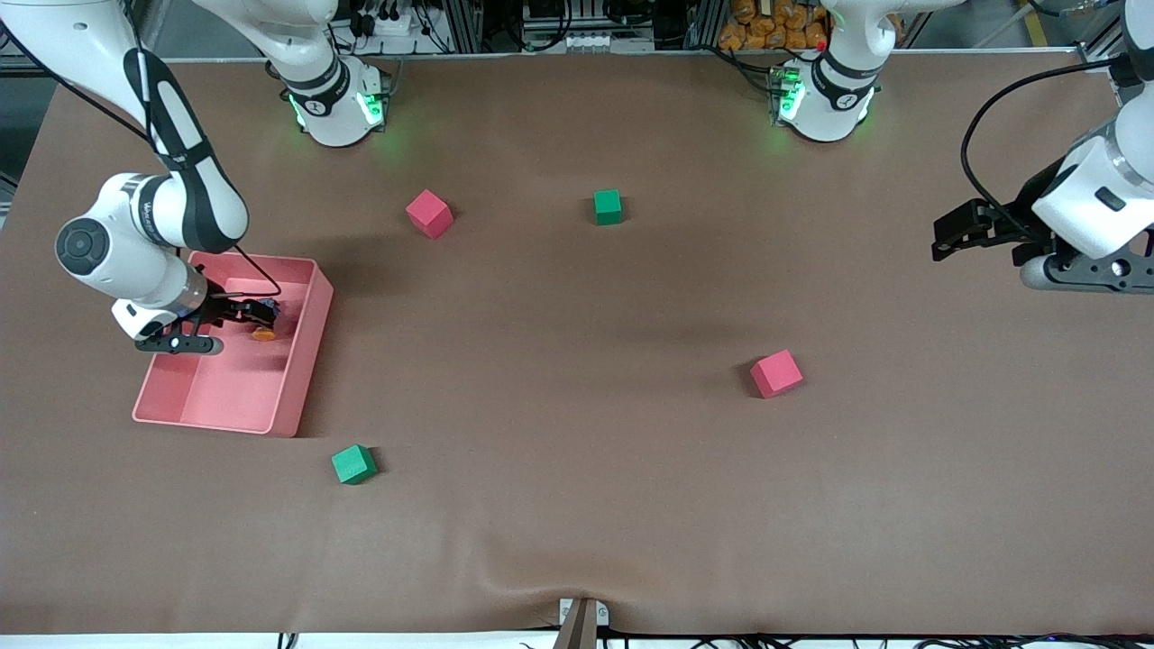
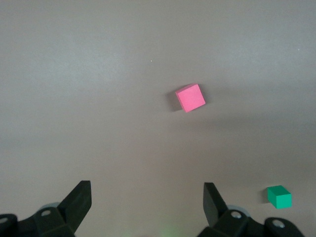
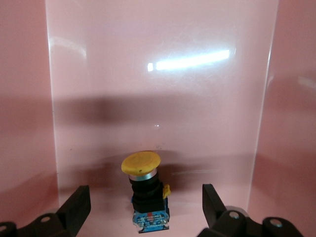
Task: Place and upright button with both arms
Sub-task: 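Close the right gripper on the button's blue base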
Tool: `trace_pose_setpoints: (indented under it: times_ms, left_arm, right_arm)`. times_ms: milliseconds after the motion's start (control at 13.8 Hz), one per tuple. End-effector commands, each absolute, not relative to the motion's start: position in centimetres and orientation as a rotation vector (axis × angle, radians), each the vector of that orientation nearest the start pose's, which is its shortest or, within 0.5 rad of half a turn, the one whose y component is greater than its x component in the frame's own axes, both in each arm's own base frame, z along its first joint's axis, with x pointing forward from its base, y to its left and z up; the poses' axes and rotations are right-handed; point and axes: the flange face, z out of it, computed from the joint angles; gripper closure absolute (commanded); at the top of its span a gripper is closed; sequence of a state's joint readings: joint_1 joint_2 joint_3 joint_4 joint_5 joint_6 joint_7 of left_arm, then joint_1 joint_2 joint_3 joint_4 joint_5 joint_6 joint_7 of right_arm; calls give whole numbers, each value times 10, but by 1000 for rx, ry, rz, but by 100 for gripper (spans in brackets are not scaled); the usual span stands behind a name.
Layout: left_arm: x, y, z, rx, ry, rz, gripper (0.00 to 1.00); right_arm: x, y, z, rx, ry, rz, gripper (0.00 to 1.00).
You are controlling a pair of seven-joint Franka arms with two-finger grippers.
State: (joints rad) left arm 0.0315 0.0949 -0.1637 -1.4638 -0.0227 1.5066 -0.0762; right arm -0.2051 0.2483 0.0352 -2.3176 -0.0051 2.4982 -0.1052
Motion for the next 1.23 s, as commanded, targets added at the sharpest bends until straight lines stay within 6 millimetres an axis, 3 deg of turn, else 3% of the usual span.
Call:
trace_pose_setpoints:
  times_ms: [0, 217, 725, 942, 1159]
  left_arm:
    - [569, -68, 623, -3180, 73, 76, 0]
    - [572, -62, 636, -3167, 83, 14, 0]
    - [574, -40, 637, -3147, 68, 9, 0]
    - [573, -37, 651, -3119, 105, -31, 0]
    - [574, -14, 647, -3113, 123, -6, 0]
  right_arm:
    - [505, -89, 225, -3097, 131, 94, 0]
    - [501, -93, 213, -3092, 75, 124, 0]
    - [499, -91, 202, -3092, 64, 129, 0]
    - [496, -89, 191, -3085, 60, 164, 0]
    - [493, -87, 184, -3079, 53, 203, 0]
